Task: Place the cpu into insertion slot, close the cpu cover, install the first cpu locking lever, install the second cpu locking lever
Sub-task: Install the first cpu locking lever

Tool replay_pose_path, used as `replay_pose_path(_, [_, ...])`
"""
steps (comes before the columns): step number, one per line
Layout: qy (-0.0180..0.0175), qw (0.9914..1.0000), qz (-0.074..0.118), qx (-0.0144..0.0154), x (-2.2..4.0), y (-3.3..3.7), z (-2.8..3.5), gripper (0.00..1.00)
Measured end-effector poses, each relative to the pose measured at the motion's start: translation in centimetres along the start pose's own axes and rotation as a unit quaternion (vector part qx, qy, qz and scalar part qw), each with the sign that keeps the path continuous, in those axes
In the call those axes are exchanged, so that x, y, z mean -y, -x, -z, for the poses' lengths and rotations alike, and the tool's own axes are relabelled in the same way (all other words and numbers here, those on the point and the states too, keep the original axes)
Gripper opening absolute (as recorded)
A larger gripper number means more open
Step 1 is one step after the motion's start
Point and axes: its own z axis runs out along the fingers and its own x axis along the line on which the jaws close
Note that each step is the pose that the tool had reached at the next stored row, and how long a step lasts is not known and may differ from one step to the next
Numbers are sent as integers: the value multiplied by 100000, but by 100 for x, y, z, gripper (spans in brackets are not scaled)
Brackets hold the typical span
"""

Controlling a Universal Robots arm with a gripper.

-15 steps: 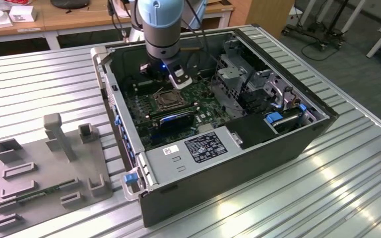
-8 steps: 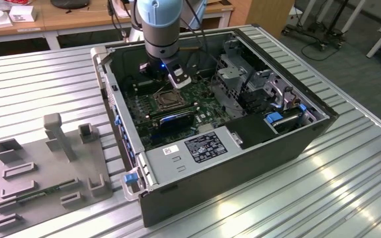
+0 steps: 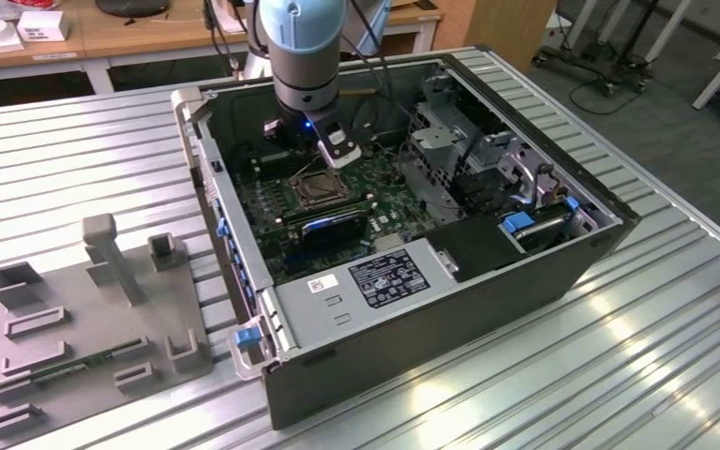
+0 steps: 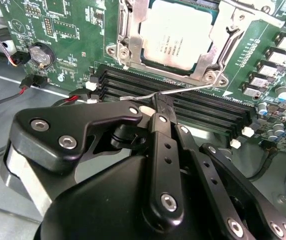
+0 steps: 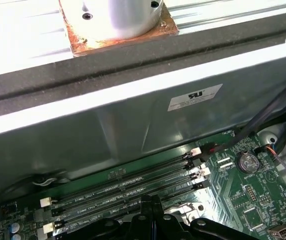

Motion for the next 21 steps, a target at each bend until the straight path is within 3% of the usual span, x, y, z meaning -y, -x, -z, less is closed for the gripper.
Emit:
replay_pose_path(6, [77,100000,-16,-31,26,19,-33,11])
replay_pose_path(21, [102,100000,-164,24,-18,12,-55,11])
